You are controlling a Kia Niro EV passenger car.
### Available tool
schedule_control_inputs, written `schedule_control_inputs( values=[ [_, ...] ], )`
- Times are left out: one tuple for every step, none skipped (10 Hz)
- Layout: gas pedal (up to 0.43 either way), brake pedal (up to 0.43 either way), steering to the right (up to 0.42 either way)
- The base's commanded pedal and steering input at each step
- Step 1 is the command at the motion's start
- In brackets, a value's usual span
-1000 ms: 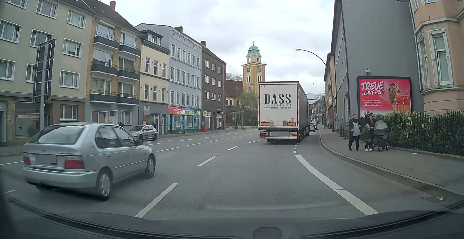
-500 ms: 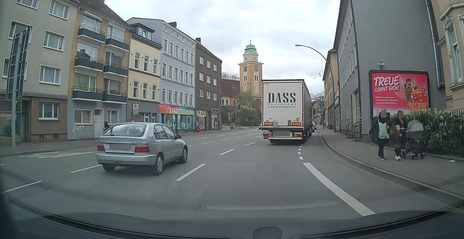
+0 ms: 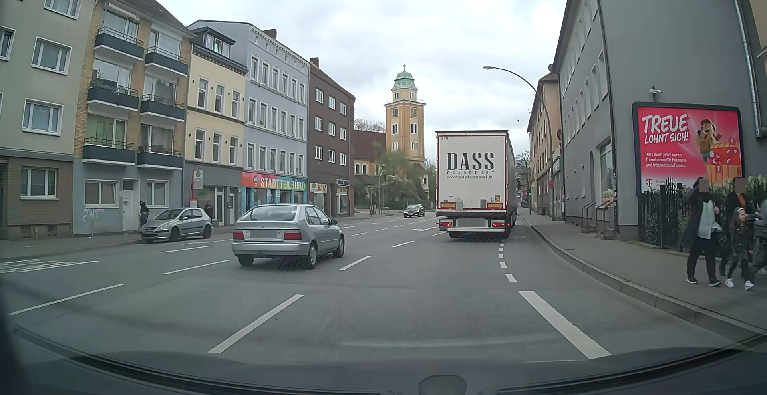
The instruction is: Follow the waypoints while adhering to traffic rules and regulations
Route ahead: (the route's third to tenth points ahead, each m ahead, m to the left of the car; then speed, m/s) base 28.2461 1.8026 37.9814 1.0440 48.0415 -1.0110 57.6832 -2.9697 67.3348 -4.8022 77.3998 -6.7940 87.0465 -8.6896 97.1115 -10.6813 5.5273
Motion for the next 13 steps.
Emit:
schedule_control_inputs(
  values=[
    [0.15,0.0,0.053],
    [0.15,0.006,0.056],
    [0.15,0.0,0.059],
    [0.15,0.0,0.061],
    [0.15,0.0,0.062],
    [0.15,0.0,0.062],
    [0.15,0.0,0.062],
    [0.15,0.006,0.062],
    [0.15,0.0,0.062],
    [0.15,0.0,0.062],
    [0.15,0.0,0.062],
    [0.157,0.0,0.062],
    [0.157,0.0,0.062]
  ],
)
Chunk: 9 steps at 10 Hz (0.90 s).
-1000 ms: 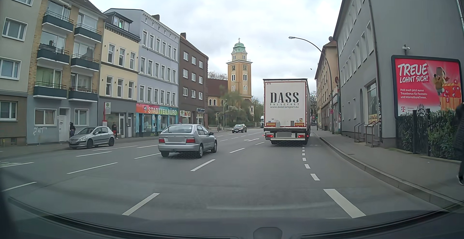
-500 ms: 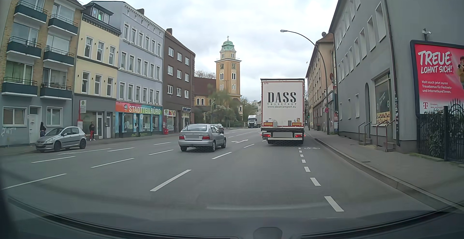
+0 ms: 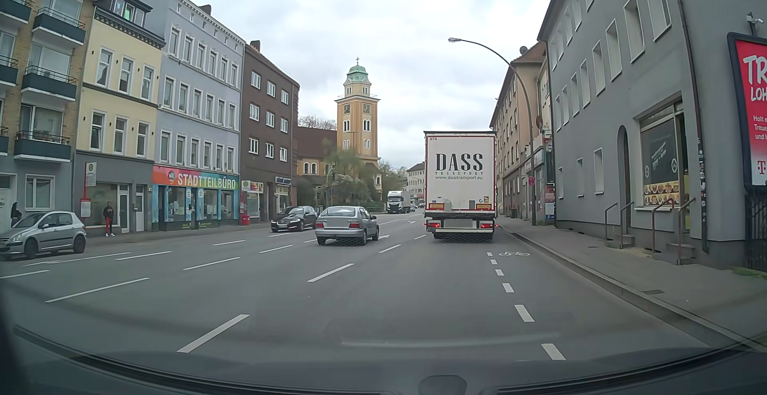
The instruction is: Follow the waypoints while adhering to traffic rules and regulations
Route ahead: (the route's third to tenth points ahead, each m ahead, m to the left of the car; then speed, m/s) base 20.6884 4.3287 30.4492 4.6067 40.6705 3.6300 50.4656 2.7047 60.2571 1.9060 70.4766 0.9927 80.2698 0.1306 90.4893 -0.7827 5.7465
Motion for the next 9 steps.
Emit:
schedule_control_inputs(
  values=[
    [0.157,0.0,0.061],
    [0.157,0.0,0.061],
    [0.177,0.0,0.061],
    [0.189,0.006,0.059],
    [0.189,0.0,0.056],
    [0.189,0.0,0.053],
    [0.189,0.0,0.05],
    [0.189,0.0,0.047],
    [0.189,0.0,0.046]
  ],
)
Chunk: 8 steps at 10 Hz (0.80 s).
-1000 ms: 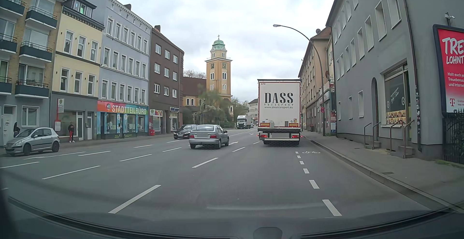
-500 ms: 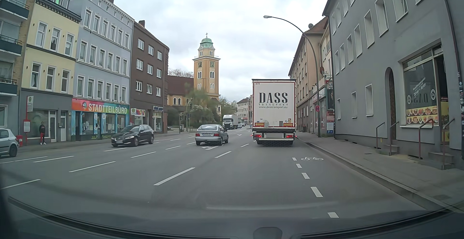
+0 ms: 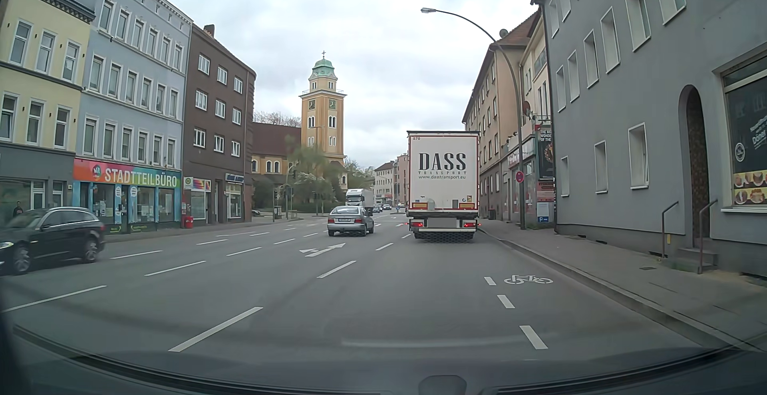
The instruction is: Follow the waypoints while adhering to traffic rules and regulations
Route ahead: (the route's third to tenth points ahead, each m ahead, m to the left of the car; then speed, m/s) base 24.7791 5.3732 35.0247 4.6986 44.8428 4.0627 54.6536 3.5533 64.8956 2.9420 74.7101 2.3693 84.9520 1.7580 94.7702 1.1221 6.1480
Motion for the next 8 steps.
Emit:
schedule_control_inputs(
  values=[
    [0.177,0.0,0.046],
    [0.177,0.0,0.046],
    [0.177,0.0,0.045],
    [0.169,0.0,0.045],
    [0.169,0.006,0.042],
    [0.169,0.0,0.038],
    [0.169,0.0,0.035],
    [0.169,0.0,0.033]
  ],
)
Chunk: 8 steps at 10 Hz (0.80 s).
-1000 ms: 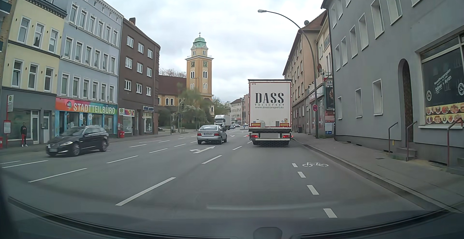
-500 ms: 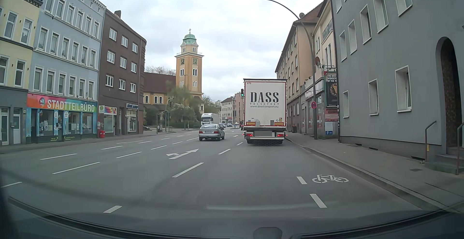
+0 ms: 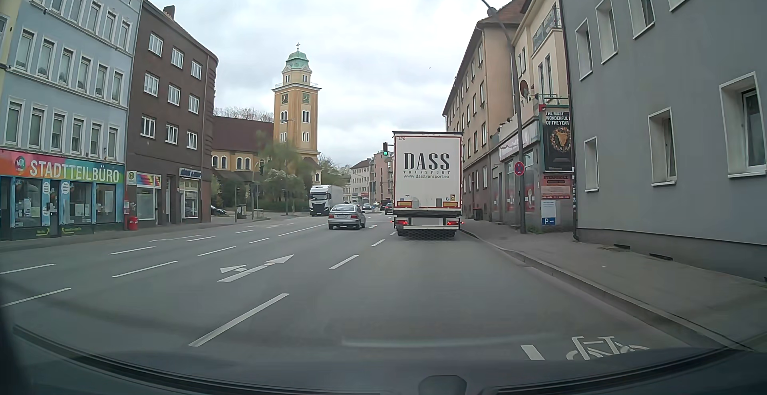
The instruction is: Follow the waypoints while adhering to traffic rules and regulations
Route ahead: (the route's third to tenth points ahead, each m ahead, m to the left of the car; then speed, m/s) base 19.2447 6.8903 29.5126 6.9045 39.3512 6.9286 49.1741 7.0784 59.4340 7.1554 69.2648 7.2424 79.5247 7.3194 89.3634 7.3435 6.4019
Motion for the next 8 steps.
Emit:
schedule_control_inputs(
  values=[
    [0.169,0.0,0.033],
    [0.169,0.006,0.032],
    [0.169,0.0,0.032],
    [0.177,0.0,0.032],
    [0.177,0.0,0.031],
    [0.177,0.0,0.026],
    [0.177,0.0,0.02],
    [0.177,0.0,0.014]
  ],
)
